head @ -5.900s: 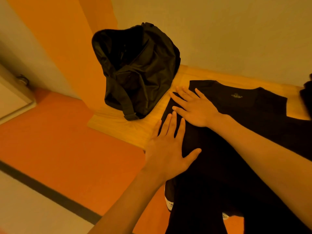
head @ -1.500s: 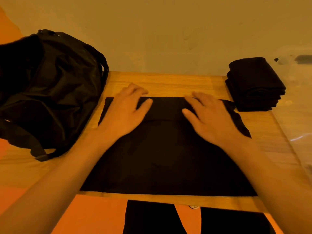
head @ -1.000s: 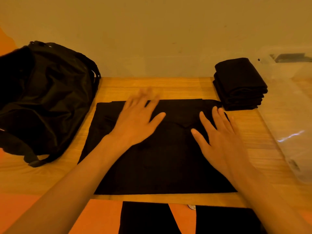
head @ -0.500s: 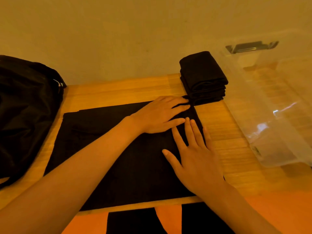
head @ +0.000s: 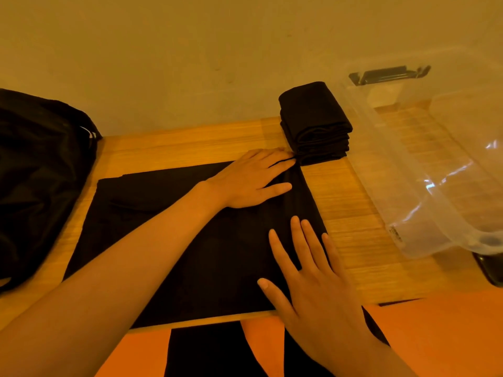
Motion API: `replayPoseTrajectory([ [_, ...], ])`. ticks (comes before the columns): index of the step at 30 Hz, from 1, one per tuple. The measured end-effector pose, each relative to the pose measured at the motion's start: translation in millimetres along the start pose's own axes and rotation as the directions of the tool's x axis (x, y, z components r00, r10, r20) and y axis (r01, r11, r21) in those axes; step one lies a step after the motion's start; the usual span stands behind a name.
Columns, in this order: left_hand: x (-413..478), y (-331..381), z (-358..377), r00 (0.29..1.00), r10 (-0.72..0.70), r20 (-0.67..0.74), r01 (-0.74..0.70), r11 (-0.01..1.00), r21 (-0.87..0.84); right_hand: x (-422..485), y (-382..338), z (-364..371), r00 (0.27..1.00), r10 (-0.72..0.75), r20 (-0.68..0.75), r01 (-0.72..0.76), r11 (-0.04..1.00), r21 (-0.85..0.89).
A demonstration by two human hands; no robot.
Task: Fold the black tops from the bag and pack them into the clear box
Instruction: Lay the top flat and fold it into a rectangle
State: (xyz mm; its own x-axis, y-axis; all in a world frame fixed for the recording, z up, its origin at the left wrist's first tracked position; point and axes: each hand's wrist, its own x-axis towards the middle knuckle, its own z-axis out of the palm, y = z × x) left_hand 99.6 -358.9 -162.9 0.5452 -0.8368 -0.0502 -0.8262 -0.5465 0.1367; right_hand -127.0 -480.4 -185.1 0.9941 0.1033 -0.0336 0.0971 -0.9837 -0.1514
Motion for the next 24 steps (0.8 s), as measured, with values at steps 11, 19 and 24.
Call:
replayPoseTrajectory([
  [11,0,4,-3,0.999,-0.047,-0.018,0.047,0.998,0.044,-11,7,1,0.994,0.112,0.010,-0.112,0.994,0.002],
  [19,-93,16,-27,0.909,-0.400,-0.118,0.396,0.916,-0.062,2,-2,-25,0.997,0.078,-0.028,-0.074,0.991,0.114],
  [24,-192,17,4,0.749,-0.656,-0.097,0.659,0.752,0.004,72,-40,-31,1.000,-0.010,0.023,0.009,0.998,0.058],
])
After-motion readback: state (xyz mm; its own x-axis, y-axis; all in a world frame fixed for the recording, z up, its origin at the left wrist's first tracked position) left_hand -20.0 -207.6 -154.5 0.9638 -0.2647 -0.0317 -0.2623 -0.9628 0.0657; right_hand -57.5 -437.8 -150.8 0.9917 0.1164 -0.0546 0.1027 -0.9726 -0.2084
